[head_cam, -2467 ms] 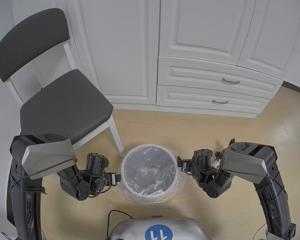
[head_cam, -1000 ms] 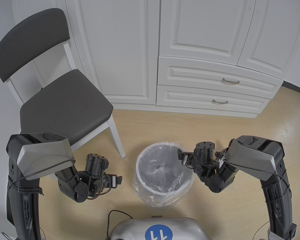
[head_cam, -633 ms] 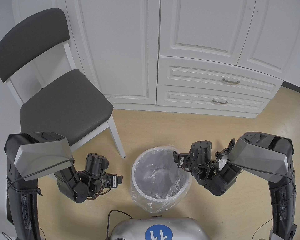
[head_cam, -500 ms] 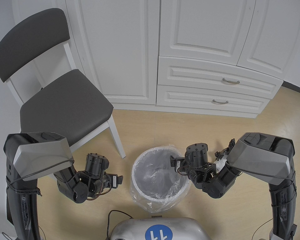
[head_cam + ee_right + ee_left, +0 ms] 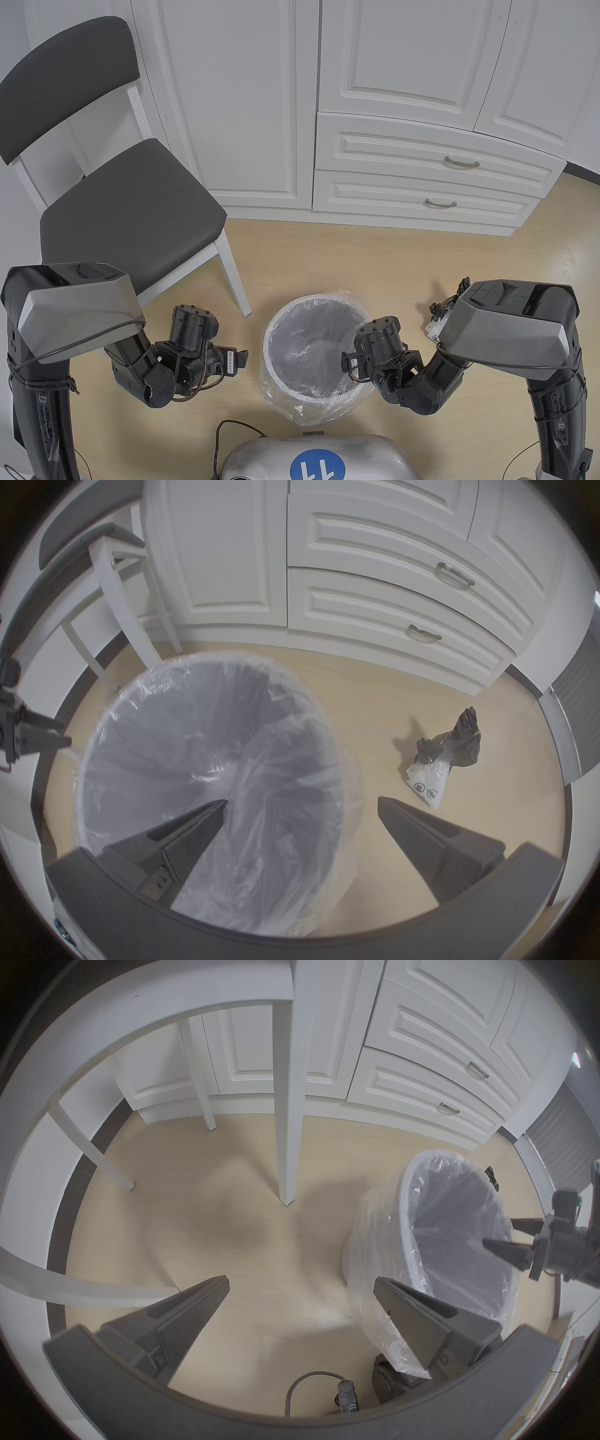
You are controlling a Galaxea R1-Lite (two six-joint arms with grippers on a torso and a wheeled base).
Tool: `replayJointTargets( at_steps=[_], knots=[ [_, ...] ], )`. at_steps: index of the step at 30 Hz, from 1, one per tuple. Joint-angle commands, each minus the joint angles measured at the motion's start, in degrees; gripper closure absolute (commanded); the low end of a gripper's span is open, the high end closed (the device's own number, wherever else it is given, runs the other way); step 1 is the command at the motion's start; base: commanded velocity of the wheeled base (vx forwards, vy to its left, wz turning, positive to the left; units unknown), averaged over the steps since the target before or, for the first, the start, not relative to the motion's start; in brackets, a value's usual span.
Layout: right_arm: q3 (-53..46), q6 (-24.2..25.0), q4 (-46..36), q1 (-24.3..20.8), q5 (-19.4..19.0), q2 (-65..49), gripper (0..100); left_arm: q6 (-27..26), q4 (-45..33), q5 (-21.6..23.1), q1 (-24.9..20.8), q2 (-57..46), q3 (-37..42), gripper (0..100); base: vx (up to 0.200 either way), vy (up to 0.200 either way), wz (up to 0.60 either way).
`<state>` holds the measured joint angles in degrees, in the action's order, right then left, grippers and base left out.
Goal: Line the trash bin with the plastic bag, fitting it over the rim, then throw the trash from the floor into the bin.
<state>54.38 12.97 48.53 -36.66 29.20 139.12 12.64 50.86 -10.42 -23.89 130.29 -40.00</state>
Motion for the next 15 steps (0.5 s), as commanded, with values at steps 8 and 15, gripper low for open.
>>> replayJointTargets(
  at_steps=[8,15],
  knots=[
    [-4.2,-4.01,0.25,1.15,1.04,-2.54,0,-0.07,0.03,-0.04,-0.01,-0.21,0.09,0,0.0,0.0,0.0],
    [-4.9,-4.27,1.74,2.29,-0.19,-7.11,0,-0.07,0.03,-0.04,0.08,-1.09,0.62,0,0.0,0.0,0.0]
  ],
)
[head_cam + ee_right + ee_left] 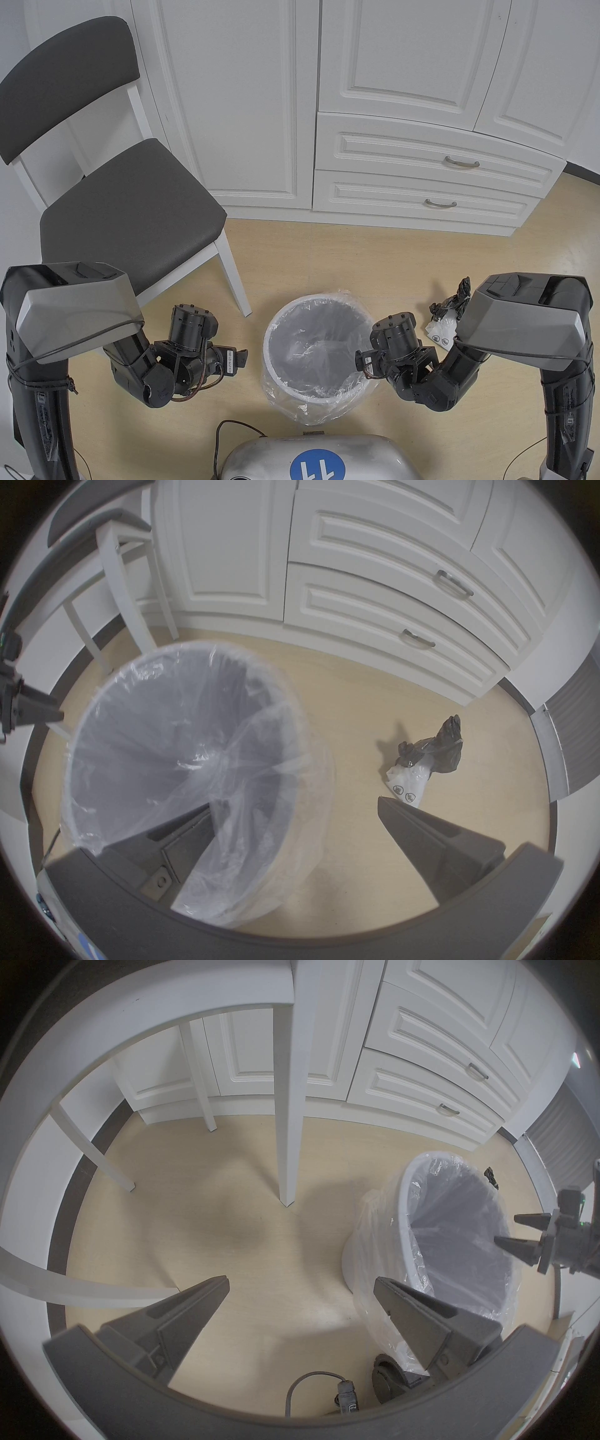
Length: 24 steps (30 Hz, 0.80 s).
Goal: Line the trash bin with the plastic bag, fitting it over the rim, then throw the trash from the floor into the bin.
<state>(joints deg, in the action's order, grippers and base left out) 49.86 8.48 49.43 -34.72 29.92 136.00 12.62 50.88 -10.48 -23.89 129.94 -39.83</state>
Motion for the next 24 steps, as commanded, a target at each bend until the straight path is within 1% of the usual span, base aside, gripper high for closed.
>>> replayJointTargets(
  at_steps=[1,3,5,6,8,9,11,13,16,17,19,21,24],
  knots=[
    [-0.55,0.57,1.28,0.35,-1.61,-4.95,0,0.04,0.01,0.02,0.08,-1.18,0.54,0,0.0,0.0,0.0],
    [-0.82,1.97,3.13,0.35,-3.72,-6.27,0,-0.05,0.01,0.02,-0.01,-1.79,0.89,0,0.0,0.0,0.0],
    [-0.82,1.97,3.13,0.35,-3.72,-6.27,0,-0.05,0.01,0.02,-0.01,-1.79,0.89,0,0.0,0.0,0.0],
    [-3.8,2.77,7.52,0.35,-7.15,-9.61,0,-0.22,0.01,0.11,-0.01,-3.2,1.68,0,0.0,0.0,0.0],
    [-5.12,2.68,7.7,0.35,-8.38,-11.11,0,-0.22,0.01,0.11,-0.01,-3.64,2.12,0,0.0,0.0,0.0],
    [-6.44,2.68,7.52,0.35,-9.96,-13.39,0,-0.22,0.01,0.11,-0.28,-4.34,2.47,0,0.0,0.0,0.0],
    [-7.5,2.68,7.17,0.35,-11.46,-15.85,0,-0.22,0.01,0.11,-0.8,-5.31,3.0,0,0.0,0.0,0.0],
    [-7.67,2.68,6.03,0.44,-11.9,-17.87,0,-0.31,0.01,0.11,-1.07,-6.37,3.62,0,0.0,0.0,0.0],
    [-7.06,2.85,1.28,1.67,-11.99,-21.56,0,-0.31,0.01,0.29,-1.95,-8.47,4.76,0,0.0,0.0,0.0],
    [-6.71,3.12,-1.62,2.29,-12.16,-24.03,0,-0.31,0.01,0.46,-2.56,-9.79,5.46,0,0.0,0.0,0.0],
    [-6.27,3.47,-4.61,2.64,-12.69,-26.4,0,-0.4,0.01,0.64,-3.09,-11.29,6.52,0,0.0,0.0,0.0],
    [-5.91,4.0,-9.53,3.43,-13.83,-30.27,0,-1.1,0.01,1.08,-4.32,-14.63,8.8,0,0.0,0.0,0.0],
    [-4.95,4.87,-15.59,3.43,-14.36,-34.05,0,-2.51,0.01,3.36,-5.37,-18.85,11.88,0,0.0,0.0,0.0]
  ],
)
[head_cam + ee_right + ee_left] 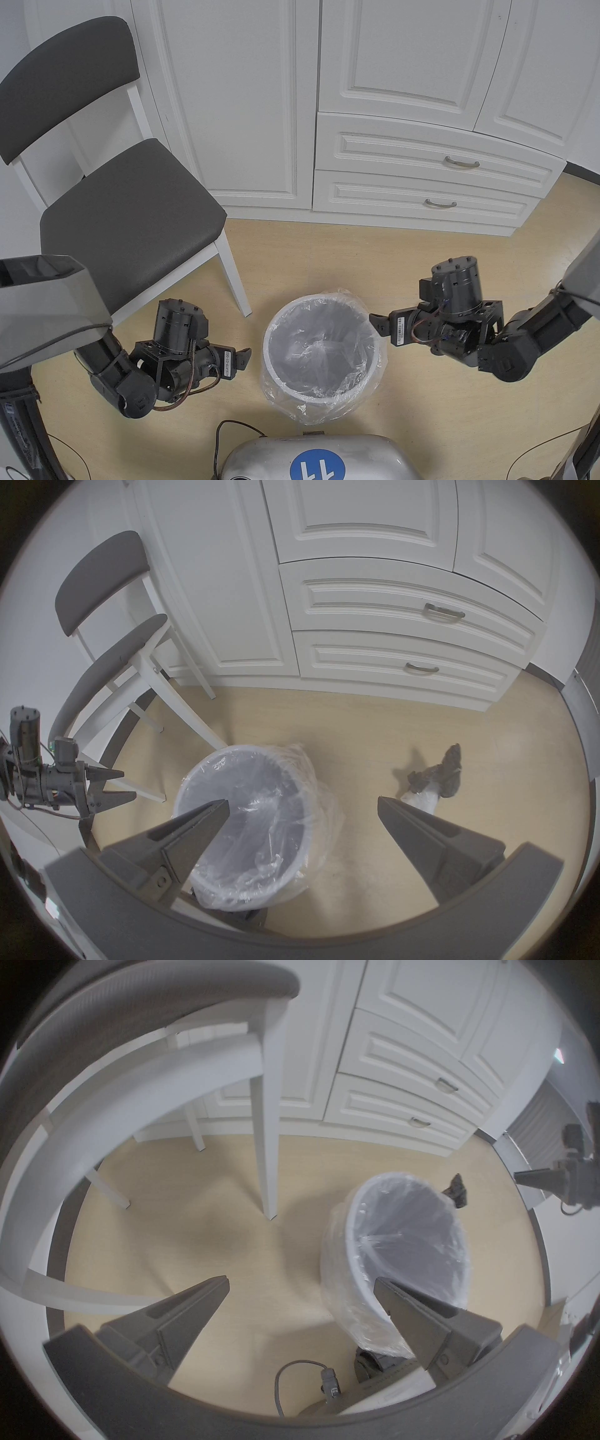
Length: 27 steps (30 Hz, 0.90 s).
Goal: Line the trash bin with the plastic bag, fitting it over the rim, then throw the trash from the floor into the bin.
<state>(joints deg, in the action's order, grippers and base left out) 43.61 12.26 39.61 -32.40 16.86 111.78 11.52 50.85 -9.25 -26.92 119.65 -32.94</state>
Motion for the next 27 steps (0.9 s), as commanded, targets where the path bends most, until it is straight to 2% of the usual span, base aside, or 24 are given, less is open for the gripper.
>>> replayJointTargets(
  at_steps=[1,4,8,9,11,13,18,21,27],
  knots=[
    [1.39,1.1,-6.12,1.11,-1.3,-10.09,0,-1.5,0.04,2.31,-2.35,-8.82,5.17,0,0.0,0.0,0.0],
    [3.24,1.36,-14.03,1.29,-1.3,-12.63,0,-4.05,-0.05,5.3,-2.53,-13.74,8.33,0,0.0,0.0,0.0],
    [4.21,1.27,-19.39,3.14,-1.3,-12.9,0,-5.1,-0.05,5.39,-2.61,-16.55,10.18,0,0.0,0.0,0.0],
    [4.82,1.27,-21.15,4.8,-1.39,-12.37,0,-5.1,-0.05,5.21,-2.97,-18.05,10.88,0,0.0,0.0,0.0],
    [5.09,1.27,-21.5,5.95,-1.48,-12.2,0,-5.1,-0.05,5.3,-2.88,-18.66,10.79,0,0.0,0.0,0.0],
    [6.23,1.36,-21.94,10.25,-3.94,-11.84,0,-5.1,0.04,5.39,-2.53,-19.46,10.35,0,0.0,0.0,0.0],
    [9.39,1.54,-24.75,16.67,-8.07,-11.49,0,-5.1,-0.05,5.47,-3.05,-24.73,14.75,0,0.0,0.0,0.0],
    [12.03,2.5,-27.57,19.39,-9.65,-10.35,0,-4.93,-0.05,5.56,-3.76,-28.42,16.59,0,0.0,0.0,0.0],
    [14.14,4.79,-27.48,21.24,-9.39,-4.2,0,-4.66,-0.05,4.86,-3.41,-31.23,17.29,0,0.0,0.0,0.0]
  ],
)
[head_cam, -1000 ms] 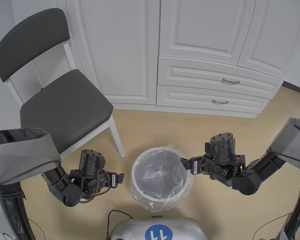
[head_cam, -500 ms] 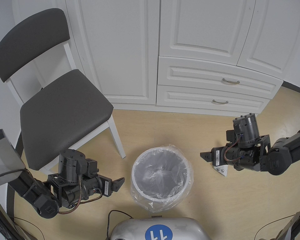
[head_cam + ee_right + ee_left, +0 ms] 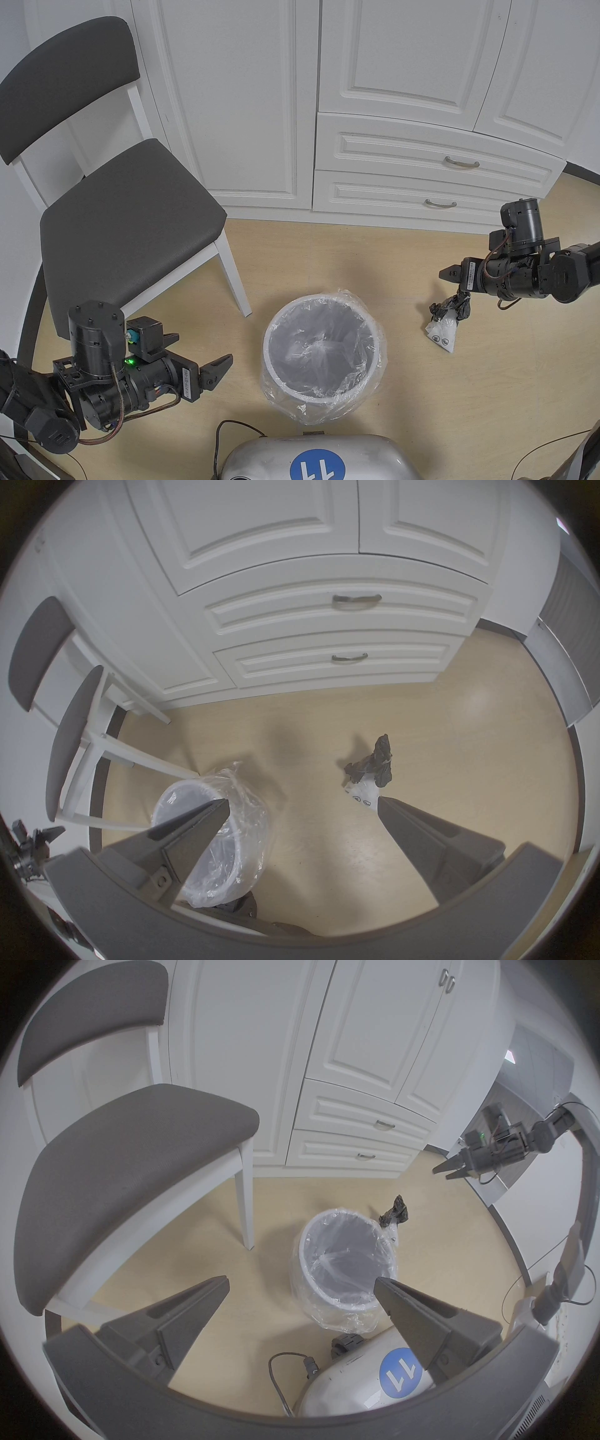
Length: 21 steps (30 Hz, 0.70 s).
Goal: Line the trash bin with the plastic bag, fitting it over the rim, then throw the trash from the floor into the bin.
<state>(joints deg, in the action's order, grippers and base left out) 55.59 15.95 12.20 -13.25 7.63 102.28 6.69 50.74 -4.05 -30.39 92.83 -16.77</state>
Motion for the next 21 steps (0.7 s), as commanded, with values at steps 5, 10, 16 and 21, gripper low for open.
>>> replayJointTargets(
  at_steps=[5,10,16,21],
  knots=[
    [11.38,3.65,0.37,7.19,0.1,20.24,0,-0.28,0.06,-0.52,-0.46,-7.23,1.48,0,0.0,0.0,0.0],
    [17.62,5.41,0.37,11.58,0.02,28.77,0,-0.28,0.06,-0.7,-0.02,-7.49,1.48,0,0.0,0.0,0.0],
    [20.7,6.55,5.55,15.8,-0.42,35.45,0,-0.28,0.15,-0.7,-0.02,-7.58,1.31,0,0.0,0.0,0.0],
    [22.37,6.82,11.35,17.29,-0.42,40.28,0,-0.28,0.06,-0.7,-0.02,-7.93,1.31,0,0.0,0.0,0.0]
  ],
)
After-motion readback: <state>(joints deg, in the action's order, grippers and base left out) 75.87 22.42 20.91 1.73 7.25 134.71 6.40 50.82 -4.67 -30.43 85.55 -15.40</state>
